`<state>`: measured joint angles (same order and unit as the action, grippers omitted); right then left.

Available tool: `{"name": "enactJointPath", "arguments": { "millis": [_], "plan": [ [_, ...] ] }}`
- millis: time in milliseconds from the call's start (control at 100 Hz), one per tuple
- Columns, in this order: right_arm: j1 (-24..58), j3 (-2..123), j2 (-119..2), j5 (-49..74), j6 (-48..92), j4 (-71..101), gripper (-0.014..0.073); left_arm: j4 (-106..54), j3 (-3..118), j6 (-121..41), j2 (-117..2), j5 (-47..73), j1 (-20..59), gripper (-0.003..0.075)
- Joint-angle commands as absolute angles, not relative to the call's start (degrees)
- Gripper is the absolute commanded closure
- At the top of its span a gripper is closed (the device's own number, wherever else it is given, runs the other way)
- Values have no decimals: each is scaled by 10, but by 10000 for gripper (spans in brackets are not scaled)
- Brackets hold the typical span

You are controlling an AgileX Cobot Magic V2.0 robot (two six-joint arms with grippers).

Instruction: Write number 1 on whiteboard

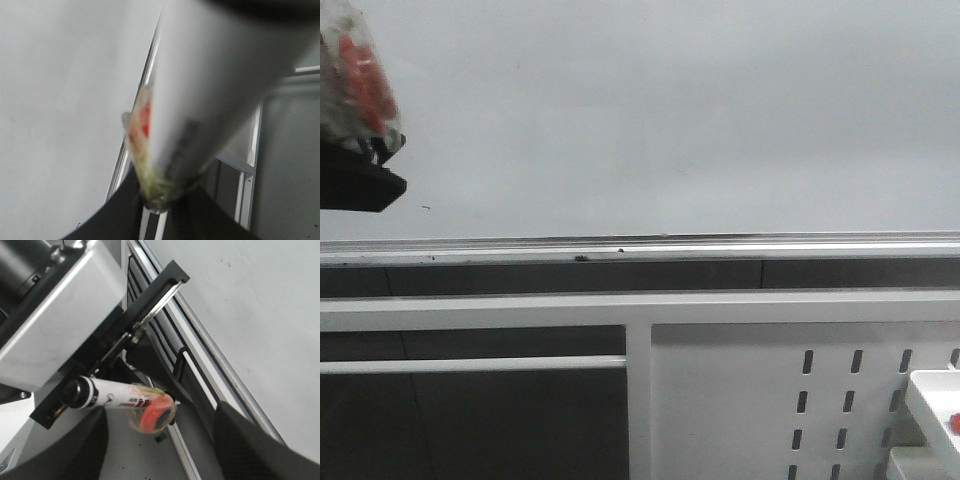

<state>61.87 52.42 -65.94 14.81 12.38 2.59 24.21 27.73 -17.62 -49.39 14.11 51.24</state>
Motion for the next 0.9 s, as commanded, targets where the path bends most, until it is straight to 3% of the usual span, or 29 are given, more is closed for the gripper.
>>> {"name": "enactJointPath", "arguments": {
  "millis": [0, 250, 480, 890],
  "plan": [
    [621, 545, -654, 99, 129, 37, 182, 246, 294, -174, -488, 107, 517, 740],
    [650, 545, -654, 155, 129, 38, 182, 241, 294, -174, -488, 107, 517, 740],
    [667, 545, -656, 89, 129, 38, 182, 241, 294, -174, -488, 107, 517, 740],
    [667, 570, -690, 87, 129, 38, 183, 241, 294, -174, -488, 113, 517, 740]
  ]
}}
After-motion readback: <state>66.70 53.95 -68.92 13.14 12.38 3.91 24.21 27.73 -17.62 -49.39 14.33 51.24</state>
